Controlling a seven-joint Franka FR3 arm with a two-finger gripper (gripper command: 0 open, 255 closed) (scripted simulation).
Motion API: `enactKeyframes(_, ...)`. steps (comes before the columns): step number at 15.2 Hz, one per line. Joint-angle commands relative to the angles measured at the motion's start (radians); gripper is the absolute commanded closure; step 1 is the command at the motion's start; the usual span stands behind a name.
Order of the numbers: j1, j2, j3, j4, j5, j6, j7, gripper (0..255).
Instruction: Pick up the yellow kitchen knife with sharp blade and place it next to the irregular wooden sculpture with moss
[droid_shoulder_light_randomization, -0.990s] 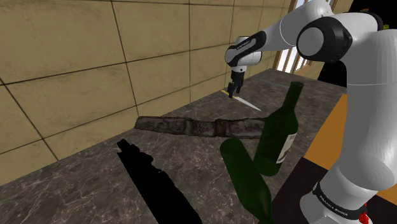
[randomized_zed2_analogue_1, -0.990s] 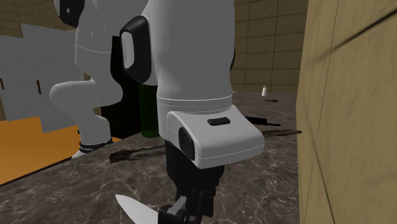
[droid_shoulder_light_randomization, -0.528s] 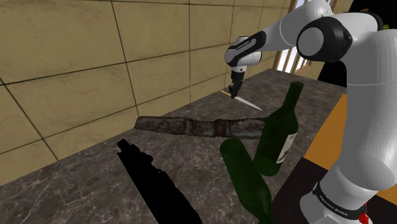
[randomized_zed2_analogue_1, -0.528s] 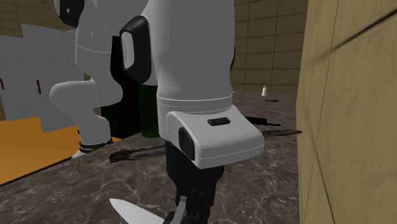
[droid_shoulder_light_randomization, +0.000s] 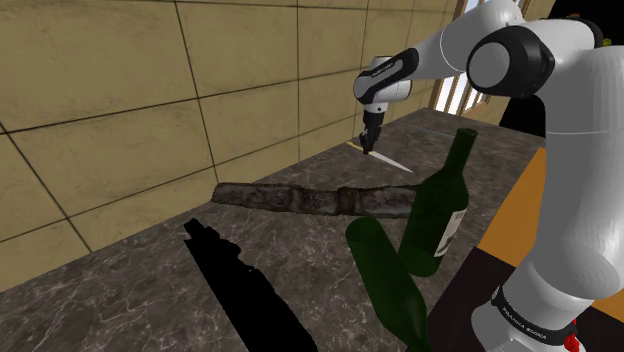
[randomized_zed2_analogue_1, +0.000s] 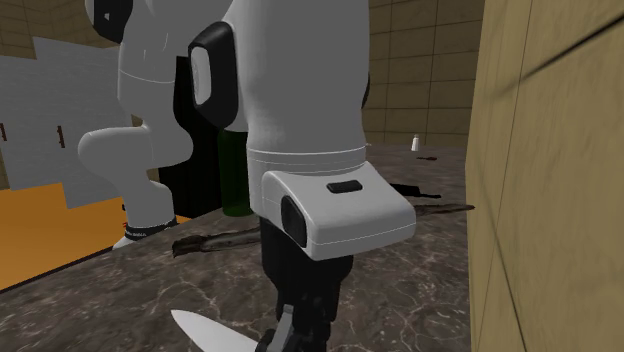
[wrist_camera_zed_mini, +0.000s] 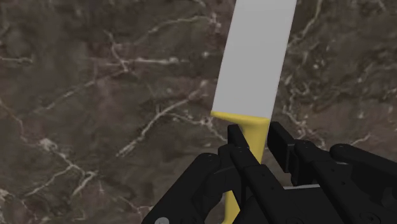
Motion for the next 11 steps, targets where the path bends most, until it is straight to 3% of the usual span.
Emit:
enactKeyframes(1, 0.0, -0.008, -0.002, 0.009, -0.003, -0.017, 0.001, 255)
enactKeyframes(11, 0.003, -0.057, -0.009, 0.076, -0.021, -0.131, 0.014, 255)
